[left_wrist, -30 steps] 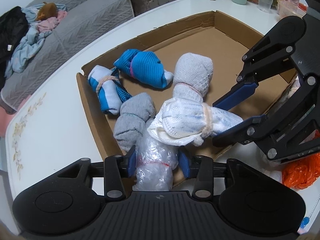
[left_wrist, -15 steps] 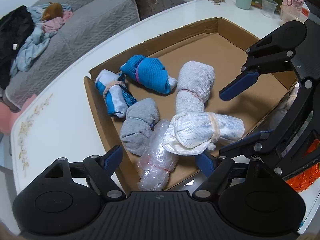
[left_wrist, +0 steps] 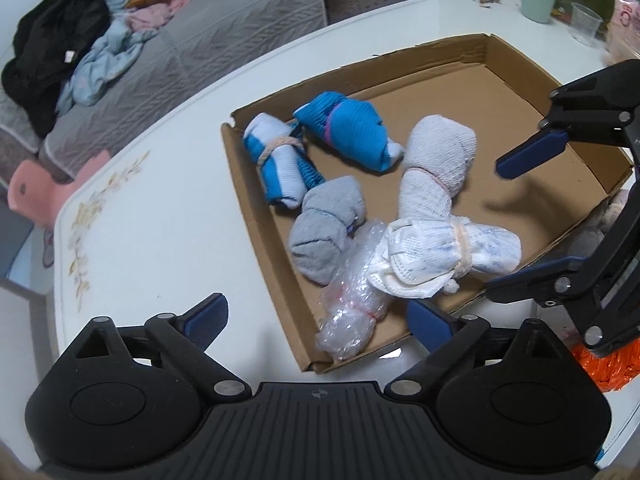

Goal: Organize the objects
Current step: 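Move both grippers back over the sock pile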

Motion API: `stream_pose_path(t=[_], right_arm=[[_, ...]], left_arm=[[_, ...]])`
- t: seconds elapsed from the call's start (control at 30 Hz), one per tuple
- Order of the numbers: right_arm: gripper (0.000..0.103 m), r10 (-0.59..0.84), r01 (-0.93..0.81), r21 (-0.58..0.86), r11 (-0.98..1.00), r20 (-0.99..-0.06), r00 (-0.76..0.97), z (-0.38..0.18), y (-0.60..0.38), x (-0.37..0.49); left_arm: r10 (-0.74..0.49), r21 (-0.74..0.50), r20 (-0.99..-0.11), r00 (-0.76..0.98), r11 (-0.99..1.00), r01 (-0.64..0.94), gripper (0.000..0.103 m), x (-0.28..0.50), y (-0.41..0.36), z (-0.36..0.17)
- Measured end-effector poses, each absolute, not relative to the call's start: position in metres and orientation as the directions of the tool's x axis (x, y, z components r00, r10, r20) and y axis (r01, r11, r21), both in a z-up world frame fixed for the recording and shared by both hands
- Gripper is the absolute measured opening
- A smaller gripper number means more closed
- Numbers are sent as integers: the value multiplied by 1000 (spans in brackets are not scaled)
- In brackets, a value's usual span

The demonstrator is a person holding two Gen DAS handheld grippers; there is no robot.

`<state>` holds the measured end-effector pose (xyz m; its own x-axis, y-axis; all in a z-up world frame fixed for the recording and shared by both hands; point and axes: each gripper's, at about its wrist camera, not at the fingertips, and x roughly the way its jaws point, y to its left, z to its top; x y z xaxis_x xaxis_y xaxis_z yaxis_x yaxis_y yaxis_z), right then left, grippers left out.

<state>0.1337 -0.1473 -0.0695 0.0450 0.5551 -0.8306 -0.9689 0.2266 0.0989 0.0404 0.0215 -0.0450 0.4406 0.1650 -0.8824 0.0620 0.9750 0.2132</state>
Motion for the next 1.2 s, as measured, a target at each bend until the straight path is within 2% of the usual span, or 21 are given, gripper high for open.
stream_pose_path(t=[0.17,0.37,0.47,0.73,0.9,1.03,1.2], right_arm=[[92,564,-959,91,268,-822,80,-62,-154,139],[96,588,-944,112,310,-803,98,-50,-174,146],[96,588,-939,110,325,-802,109,-47,-185,147],[99,571,-890,108,443,-800,187,-32,-236,161],[99,519,-799,147,583,-824,227,-40,-276,175],[97,517,-816,130,563,-826,225,-46,-273,169],[92,561,-868,188,459,-819,120,-50,-253,153]], left_arm=[[148,157,-893,426,987,-13,102,31,26,-34],[133,133,-896,423,991,-29,102,16,21,-23],[132,132,-891,435,991,-30,102,11,16,-16],[30,22,-904,426,999,-25,102,-4,-18,-19],[28,44,-921,388,998,32,102,3,-44,-39],[32,43,-932,361,999,24,102,11,-48,-54],[54,61,-943,328,998,11,102,14,-43,-69]])
